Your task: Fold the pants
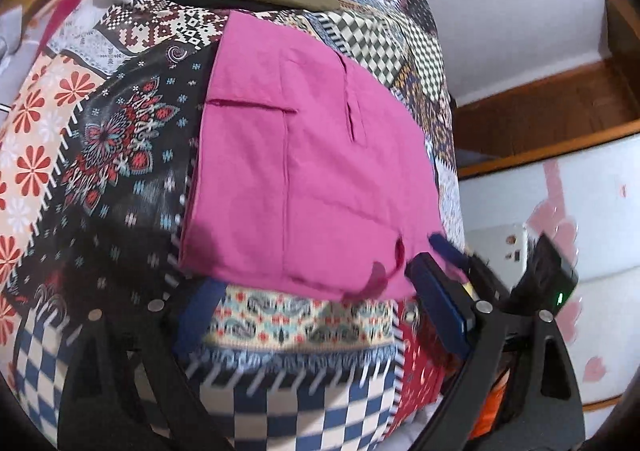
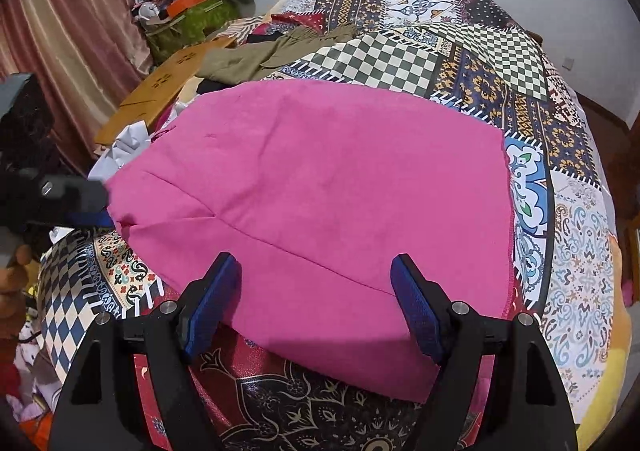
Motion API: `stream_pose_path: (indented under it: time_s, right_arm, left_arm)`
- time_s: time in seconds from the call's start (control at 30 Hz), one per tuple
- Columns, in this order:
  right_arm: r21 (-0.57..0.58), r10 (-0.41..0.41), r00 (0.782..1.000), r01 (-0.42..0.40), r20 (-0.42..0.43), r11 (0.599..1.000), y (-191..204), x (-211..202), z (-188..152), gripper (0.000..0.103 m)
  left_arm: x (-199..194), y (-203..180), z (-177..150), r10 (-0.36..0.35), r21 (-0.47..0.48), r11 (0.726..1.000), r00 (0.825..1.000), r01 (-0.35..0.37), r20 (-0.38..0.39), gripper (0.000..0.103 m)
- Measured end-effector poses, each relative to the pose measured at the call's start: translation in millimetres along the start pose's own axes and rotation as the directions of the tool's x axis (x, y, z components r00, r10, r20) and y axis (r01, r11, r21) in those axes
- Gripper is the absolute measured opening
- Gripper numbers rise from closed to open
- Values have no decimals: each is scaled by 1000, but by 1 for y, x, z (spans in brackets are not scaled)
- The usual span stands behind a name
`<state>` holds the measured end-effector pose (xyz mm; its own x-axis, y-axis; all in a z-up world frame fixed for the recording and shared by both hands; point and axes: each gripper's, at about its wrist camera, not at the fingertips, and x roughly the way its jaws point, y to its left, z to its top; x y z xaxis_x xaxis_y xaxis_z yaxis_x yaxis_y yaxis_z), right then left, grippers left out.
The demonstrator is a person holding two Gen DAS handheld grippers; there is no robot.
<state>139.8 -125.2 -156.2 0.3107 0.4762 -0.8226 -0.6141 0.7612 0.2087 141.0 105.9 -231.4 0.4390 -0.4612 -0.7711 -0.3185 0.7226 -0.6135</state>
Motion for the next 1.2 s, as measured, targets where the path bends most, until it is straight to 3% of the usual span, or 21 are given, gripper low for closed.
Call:
stream_pose_path:
  time_s: [0.1,0.17,0.23,0.27,0.37,0.5,0.6,0.73,0.8,0.9,0.97,1.03,1.2]
  right_arm:
    - [-1,5,1000,-5,0,1000,-1,1,0,77]
    - [0,7,1000,-7,0,1000,-1,1,-1,77]
    - [1,8,1000,-8,1,1000,-1,1,-1,77]
    - [-1,7,1000,-7,0,1000,-2,1,-1,77]
    - [2,11,1000,-11,2,1000,-3,-1,-1,76]
    - [21,4,1000,-4,14,1000,-8,-10,-1,76]
    - [41,-13,1000,12,27,999,-15,-18,-3,76]
    - [73,-54,998,52,21,996,-30,-21,-11,76]
    - [93,-50,999,49,8,994,-36,-18,-15,76]
    - [121,-26,1000,25,13,992,-41,-17,-21,76]
    - [126,-22,1000,20,16,992,-41,-17,-21,76]
    - [125,-22,1000,20,18,992,-40,-16,-22,76]
    - [124,-16,1000,13,19,992,-41,-17,-22,76]
  left_arm:
    - [3,0,6,32,-17,999,999,-32,36,83]
    - [3,-4,9,123,-2,992,990,-123,67,50]
    - [3,-7,9,168,19,985,982,-170,90,34]
    - [2,-8,8,175,28,983,979,-179,103,29]
    - [-3,-16,7,223,81,968,963,-237,153,25]
    - [-19,-29,2,351,166,900,895,-404,277,22]
    - [-37,-36,-1,425,199,830,822,-521,378,21]
    - [-56,-50,-1,470,224,743,730,-631,497,21]
    - [-62,-61,-4,460,250,714,708,-653,537,21]
    - [-62,-84,-5,427,294,684,693,-668,582,20]
    - [-59,-100,-5,398,325,671,693,-667,601,20]
    - [-55,-117,-5,364,359,669,708,-651,605,19]
    - [-35,-156,-1,278,471,669,781,-576,560,17]
